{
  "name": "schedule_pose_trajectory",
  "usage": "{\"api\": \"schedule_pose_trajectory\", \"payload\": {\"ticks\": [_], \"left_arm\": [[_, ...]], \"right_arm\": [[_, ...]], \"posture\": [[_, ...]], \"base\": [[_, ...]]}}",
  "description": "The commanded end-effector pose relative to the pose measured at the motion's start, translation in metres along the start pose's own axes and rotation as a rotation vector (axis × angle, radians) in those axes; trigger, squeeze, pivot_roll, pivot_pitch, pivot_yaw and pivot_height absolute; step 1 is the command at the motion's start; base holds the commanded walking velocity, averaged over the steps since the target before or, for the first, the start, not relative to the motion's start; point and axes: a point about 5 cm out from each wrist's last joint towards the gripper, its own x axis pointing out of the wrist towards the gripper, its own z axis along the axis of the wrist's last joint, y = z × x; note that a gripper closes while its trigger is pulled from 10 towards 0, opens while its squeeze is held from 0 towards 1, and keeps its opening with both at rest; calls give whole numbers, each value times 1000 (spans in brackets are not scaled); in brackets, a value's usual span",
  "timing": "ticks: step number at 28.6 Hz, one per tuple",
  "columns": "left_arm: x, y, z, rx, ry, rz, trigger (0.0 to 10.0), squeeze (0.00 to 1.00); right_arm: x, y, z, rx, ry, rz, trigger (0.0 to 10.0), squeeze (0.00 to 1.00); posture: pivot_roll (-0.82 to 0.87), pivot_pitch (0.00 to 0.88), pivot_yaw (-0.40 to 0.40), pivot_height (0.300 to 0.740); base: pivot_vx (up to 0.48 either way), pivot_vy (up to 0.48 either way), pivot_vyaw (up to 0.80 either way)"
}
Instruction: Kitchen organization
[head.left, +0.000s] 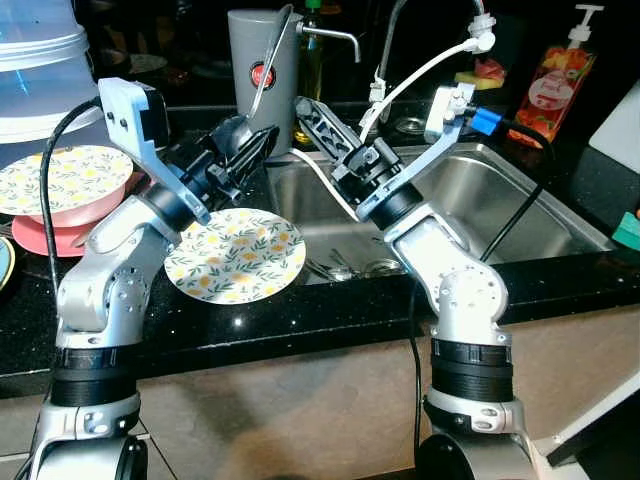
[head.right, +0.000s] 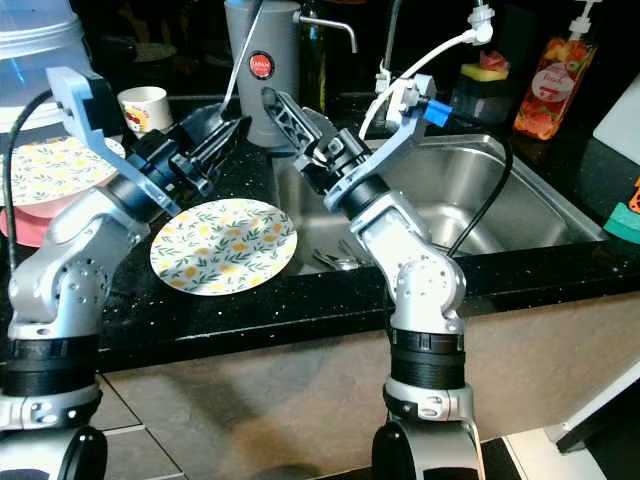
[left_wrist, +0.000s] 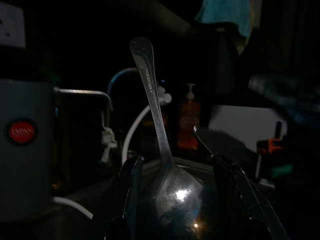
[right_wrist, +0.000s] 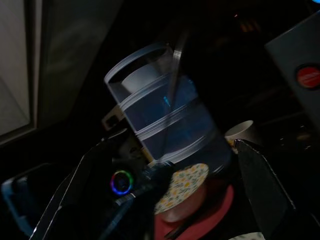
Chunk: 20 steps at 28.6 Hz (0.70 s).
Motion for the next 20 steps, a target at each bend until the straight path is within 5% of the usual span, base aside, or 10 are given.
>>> {"api": "schedule_pose_trajectory", "payload": {"ticks": [1, 20], "left_arm": [[-3, -4, 1, -3, 19, -26, 0, 0], [1, -33, -9, -19, 101, -155, 0, 0]], "right_arm": [[1, 10, 1, 8, 9, 58, 10000, 0], [3, 9, -8, -8, 98, 20, 10000, 0]], "posture": [[-14, 82, -31, 740], [-23, 59, -34, 740]], "base": [[0, 0, 0], [0, 0, 0]]}}
